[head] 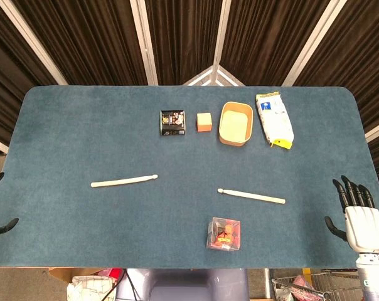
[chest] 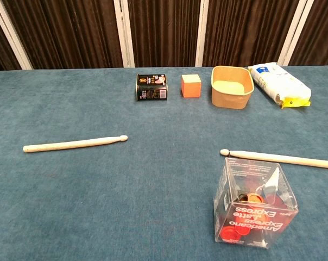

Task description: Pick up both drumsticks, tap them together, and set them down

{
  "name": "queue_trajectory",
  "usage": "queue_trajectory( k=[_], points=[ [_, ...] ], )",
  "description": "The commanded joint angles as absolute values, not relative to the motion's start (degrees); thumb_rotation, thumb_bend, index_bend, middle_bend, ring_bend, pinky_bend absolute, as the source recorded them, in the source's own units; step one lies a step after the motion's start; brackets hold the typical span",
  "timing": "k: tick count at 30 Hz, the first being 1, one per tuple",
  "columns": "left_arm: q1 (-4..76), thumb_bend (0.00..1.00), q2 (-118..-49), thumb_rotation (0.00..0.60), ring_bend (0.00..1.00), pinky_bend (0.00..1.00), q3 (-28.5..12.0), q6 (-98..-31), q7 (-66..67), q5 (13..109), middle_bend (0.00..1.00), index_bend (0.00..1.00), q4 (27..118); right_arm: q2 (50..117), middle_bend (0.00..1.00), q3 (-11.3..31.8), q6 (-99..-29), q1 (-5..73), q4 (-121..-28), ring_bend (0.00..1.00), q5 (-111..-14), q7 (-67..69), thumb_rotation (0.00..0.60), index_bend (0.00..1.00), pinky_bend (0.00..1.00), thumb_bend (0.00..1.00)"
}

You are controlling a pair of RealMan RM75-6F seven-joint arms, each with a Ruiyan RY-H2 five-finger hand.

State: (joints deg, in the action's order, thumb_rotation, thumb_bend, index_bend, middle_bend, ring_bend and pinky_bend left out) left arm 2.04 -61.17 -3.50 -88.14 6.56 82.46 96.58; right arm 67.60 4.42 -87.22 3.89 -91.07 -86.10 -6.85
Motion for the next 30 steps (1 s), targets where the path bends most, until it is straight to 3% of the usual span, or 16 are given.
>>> queue_trajectory(
  k=[1, 14, 22, 30],
  points=[
    [2.2, 0.14, -61.2, 0.600, 0.00, 0.00, -3.5, -87.7, 6.9, 82.2, 0.00, 0.08, 96.7, 67.5, 0.08, 4.2, -87.2, 3.6, -91.5, 0.12, -85.9, -7.2, 0.600, 0.15, 0.11, 0.31],
    [2.2, 0.14, -60.8, 0.600, 0.00, 0.00, -3.4, -87.6, 6.1, 82.5, 0.00, 0.08, 97.1, 68.2, 0.18, 4.5, -86.4, 3.3, -94.4, 0.14, -83.9, -5.5, 0.600, 0.24, 0.09, 0.31],
    [1.6, 0.14, -60.0, 0.600, 0.00, 0.00, -3.8, -88.2, 3.2, 82.1, 0.00, 0.08, 96.6, 72.0, 0.22, 3.8, -84.7, 3.6, -97.4, 0.14, -82.5, -10.3, 0.600, 0.28, 0.05, 0.31],
    [2.0, 0.13, -59.9, 0.600, 0.00, 0.00, -4.0, -87.1, 2.5, 81.2, 0.00, 0.08, 96.0, 76.1, 0.34, 8.5, -78.8, 9.2, -101.0, 0.15, -75.4, -21.8, 0.600, 0.42, 0.01, 0.31]
  ],
)
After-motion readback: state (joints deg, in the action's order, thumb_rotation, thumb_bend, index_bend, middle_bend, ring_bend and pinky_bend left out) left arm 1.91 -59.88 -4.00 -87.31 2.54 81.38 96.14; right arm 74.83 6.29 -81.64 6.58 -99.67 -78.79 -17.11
